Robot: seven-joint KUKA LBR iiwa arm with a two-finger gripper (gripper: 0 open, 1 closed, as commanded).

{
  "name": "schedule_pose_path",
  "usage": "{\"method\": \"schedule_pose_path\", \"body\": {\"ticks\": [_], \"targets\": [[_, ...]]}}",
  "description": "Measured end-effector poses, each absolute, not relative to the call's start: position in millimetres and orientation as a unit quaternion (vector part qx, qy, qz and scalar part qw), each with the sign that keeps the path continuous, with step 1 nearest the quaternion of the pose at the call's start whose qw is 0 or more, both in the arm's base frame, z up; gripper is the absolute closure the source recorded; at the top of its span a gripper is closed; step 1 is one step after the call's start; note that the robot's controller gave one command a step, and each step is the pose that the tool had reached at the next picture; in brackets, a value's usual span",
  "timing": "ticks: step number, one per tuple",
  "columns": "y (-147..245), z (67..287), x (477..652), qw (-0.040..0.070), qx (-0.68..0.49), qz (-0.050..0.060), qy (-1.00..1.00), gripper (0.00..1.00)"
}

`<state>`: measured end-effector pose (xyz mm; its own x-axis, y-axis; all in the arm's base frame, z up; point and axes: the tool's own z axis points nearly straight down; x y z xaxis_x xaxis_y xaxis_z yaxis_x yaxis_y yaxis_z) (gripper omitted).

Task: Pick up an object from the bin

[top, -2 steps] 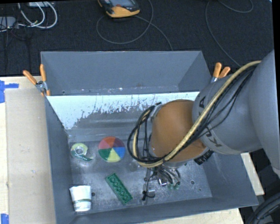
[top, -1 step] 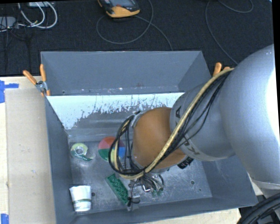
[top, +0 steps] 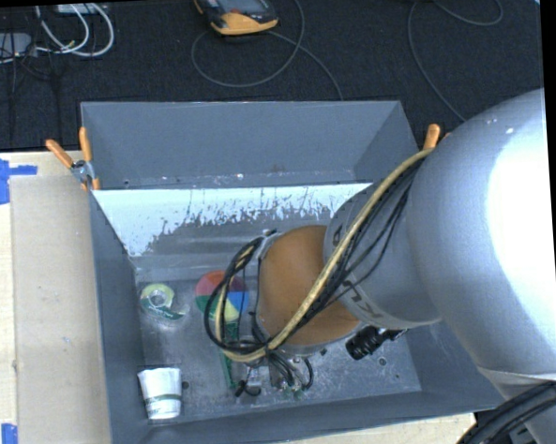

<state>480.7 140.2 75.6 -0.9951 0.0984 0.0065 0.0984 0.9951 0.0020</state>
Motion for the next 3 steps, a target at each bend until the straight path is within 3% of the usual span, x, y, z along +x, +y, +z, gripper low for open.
{"method": "schedule_pose_path", "body": {"ticks": [2,3], "targets": [[139,86,478.2,0.006,-0.05,0.0,-0.999,1.0],[139,110,479.4,0.004,-0.05,0.0,-0.999,1.0]]}}
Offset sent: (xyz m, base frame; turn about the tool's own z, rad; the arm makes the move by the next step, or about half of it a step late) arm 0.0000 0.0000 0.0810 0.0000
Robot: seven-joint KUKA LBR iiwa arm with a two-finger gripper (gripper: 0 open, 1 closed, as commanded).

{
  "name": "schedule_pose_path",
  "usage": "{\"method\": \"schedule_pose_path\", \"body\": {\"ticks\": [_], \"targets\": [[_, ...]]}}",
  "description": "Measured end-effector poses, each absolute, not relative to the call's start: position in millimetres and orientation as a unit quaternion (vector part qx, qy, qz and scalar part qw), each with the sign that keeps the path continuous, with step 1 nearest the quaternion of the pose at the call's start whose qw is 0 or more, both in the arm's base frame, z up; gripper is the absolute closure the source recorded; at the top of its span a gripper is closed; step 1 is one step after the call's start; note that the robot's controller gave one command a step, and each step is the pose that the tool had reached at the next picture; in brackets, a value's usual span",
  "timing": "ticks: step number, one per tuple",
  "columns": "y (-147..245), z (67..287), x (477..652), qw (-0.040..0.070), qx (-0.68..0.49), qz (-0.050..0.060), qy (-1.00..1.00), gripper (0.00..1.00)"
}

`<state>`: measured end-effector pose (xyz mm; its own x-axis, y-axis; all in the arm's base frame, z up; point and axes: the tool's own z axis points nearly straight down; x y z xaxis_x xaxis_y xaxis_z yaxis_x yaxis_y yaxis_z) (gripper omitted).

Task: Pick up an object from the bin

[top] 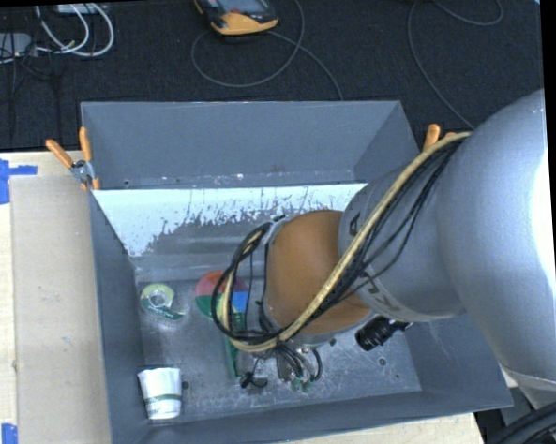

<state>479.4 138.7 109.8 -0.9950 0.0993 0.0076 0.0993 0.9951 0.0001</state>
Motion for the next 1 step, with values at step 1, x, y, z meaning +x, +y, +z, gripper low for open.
{"method": "schedule_pose_path", "body": {"ticks": [1], "targets": [[138.7,120.7,480.0,0.003,-0.05,-0.001,-0.999,1.0]]}}
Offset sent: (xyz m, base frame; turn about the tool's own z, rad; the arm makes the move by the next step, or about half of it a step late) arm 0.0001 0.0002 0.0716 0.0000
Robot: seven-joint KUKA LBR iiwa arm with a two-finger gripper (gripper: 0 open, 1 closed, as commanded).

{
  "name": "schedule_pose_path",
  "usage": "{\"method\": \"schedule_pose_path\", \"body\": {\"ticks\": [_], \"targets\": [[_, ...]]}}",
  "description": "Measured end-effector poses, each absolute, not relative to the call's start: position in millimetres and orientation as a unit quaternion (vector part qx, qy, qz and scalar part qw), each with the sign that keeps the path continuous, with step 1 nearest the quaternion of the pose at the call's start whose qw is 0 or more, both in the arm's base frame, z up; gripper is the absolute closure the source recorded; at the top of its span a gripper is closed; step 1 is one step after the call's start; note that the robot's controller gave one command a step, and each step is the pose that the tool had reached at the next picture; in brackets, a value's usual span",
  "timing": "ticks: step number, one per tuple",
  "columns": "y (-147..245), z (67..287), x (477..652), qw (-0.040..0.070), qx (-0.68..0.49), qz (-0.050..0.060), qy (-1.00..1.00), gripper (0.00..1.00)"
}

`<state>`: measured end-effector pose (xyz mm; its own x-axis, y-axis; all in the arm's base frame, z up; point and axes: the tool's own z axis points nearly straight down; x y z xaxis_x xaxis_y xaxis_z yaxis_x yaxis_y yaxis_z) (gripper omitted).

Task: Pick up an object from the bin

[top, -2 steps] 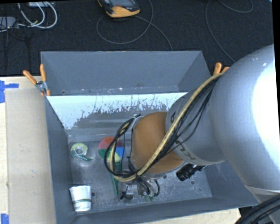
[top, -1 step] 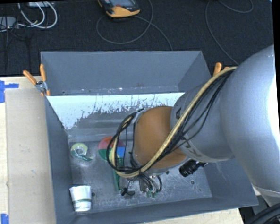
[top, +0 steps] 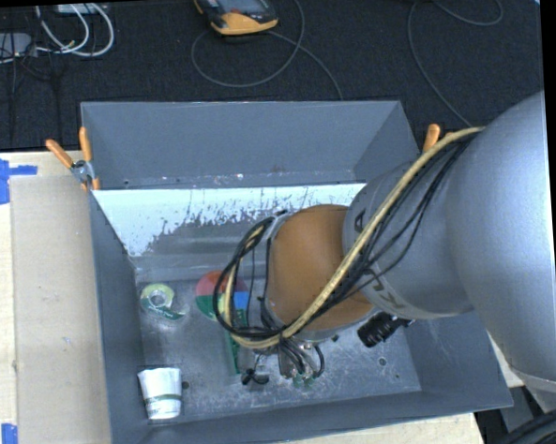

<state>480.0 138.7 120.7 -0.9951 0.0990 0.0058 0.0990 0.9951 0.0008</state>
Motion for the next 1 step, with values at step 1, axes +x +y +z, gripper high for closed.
{"method": "schedule_pose_path", "body": {"ticks": [1], "targets": [[138.4,127.4,479.3,0.005,-0.05,0.0,-0.999,1.0]]}}
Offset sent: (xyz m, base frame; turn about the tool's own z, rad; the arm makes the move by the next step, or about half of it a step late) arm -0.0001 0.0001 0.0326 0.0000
